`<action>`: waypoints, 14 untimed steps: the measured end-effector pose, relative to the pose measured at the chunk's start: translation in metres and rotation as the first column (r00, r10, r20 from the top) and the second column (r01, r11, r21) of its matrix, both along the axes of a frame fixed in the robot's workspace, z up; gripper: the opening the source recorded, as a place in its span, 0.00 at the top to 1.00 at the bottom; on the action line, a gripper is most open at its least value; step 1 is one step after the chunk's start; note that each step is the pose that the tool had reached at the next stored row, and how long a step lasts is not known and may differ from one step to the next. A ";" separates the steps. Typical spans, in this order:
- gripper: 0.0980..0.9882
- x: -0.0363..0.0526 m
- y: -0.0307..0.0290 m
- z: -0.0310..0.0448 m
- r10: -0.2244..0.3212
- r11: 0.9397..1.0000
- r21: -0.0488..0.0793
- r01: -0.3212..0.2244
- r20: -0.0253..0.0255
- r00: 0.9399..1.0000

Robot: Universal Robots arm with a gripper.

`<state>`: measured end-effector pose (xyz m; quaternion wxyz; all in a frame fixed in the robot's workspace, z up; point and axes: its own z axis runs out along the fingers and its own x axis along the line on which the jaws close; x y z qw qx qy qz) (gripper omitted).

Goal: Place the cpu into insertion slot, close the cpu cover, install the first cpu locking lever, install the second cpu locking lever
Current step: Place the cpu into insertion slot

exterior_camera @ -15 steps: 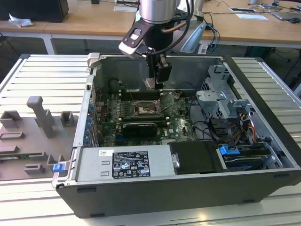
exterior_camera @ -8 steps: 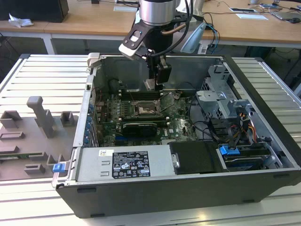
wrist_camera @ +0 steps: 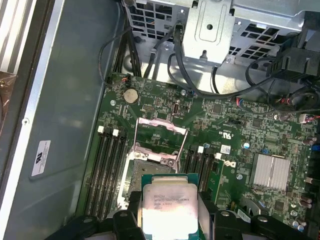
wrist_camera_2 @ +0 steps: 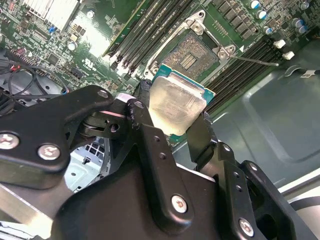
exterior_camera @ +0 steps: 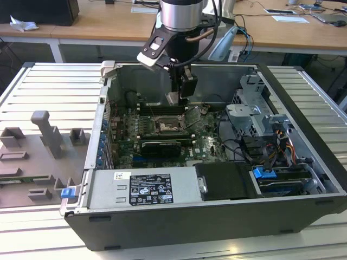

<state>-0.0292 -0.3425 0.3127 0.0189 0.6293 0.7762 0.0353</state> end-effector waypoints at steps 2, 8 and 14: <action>0.51 0.0000 0.0000 -0.0013 0.000 1.000 0.000 0.000 0.000 1.000; 0.51 0.0000 0.0000 -0.0048 0.000 1.000 0.000 0.000 0.000 1.000; 0.51 -0.0001 0.0002 -0.0090 0.000 1.000 0.000 0.000 0.000 1.000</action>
